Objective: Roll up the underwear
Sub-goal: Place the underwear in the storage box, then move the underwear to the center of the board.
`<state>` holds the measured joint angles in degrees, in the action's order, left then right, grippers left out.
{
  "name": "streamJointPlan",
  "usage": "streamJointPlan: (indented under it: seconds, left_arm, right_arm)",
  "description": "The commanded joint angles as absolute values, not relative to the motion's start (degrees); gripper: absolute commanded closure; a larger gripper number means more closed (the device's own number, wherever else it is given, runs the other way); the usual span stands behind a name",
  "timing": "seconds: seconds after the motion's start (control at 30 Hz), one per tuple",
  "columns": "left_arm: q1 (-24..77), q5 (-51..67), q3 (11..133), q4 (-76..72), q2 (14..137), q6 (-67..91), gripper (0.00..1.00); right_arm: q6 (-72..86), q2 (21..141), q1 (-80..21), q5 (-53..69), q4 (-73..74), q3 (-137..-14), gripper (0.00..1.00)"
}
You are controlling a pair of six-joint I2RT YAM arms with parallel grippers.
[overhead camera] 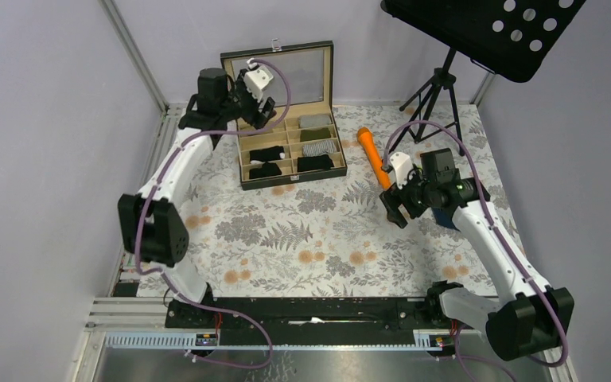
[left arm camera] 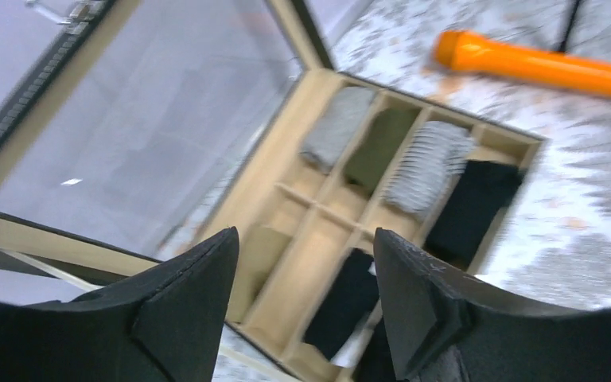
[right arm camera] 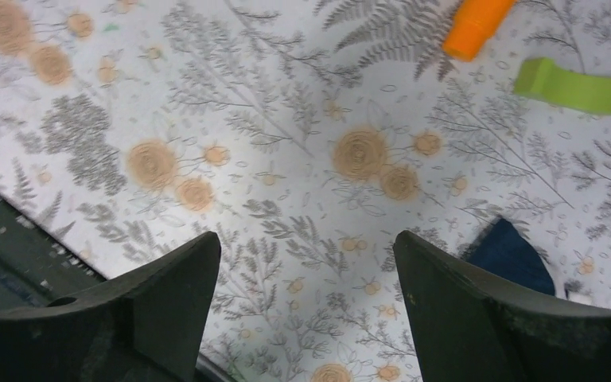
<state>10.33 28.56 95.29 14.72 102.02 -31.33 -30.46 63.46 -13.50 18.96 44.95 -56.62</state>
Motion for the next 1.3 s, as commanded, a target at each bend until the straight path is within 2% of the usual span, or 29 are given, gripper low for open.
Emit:
streamJointPlan:
  seconds: [0.0, 0.1, 0.17, 0.27, 0.33, 0.43, 0.5, 0.7, 1.03, 1.13, 1.27]
  left_arm:
    - [12.65, 31.49, 82.72, 12.68, 90.74, -16.33, 0.28]
    - [14.14, 32.85, 73.55, 13.05, 83.06, -13.64, 0.24]
    - [14.85, 34.32, 68.71, 15.36, 79.78, -13.53, 0.23]
    - [15.82, 36.63, 63.97, 22.6, 77.65, -14.98, 0.23]
    - [16.26, 38.31, 61.28, 25.38, 76.3, -15.16, 0.25]
    - [17.45, 39.64, 57.36, 25.62, 73.42, -17.04, 0.27]
    - [18.91, 37.96, 56.0, 25.08, 72.2, -18.55, 0.27]
    - [18.98, 37.7, 55.11, 22.41, 71.2, -16.23, 0.26]
    - [17.23, 36.74, 55.29, 24.46, 69.84, -15.87, 0.26]
    - [16.06, 33.16, 56.37, 25.48, 68.82, -16.57, 0.25]
    - [12.06, 21.95, 59.12, 21.49, 68.06, -9.4, 0.25]
  right_arm:
    - [-25.36, 65.52, -13.27, 12.25, 37.27, -56.12, 0.1]
    - [-23.66, 66.55, -13.3, 11.53, 35.9, -56.54, 0.07]
    - [-20.93, 67.62, -12.73, 6.13, 35.13, -56.69, 0.03]
    - [-20.73, 70.57, -9.05, 1.48, 36.24, -55.83, 0.04]
    - [-22.33, 73.44, -7.18, 0.33, 38.33, -54.89, 0.12]
    - [-25.18, 77.46, -4.62, -2.37, 40.24, -53.02, 0.35]
    - [-25.31, 78.39, -2.94, -4.46, 38.38, -51.51, 0.41]
    - [-24.37, 78.7, -2.72, -12.59, 26.08, -45.96, 0.4]
    - [-25.31, 85.55, -2.47, -14.36, 17.86, -45.57, 0.41]
    - [-25.4, 87.35, -2.3, -14.74, 16.9, -46.38, 0.41]
    - [-25.22, 89.73, -2.24, -15.22, 15.94, -47.03, 0.41]
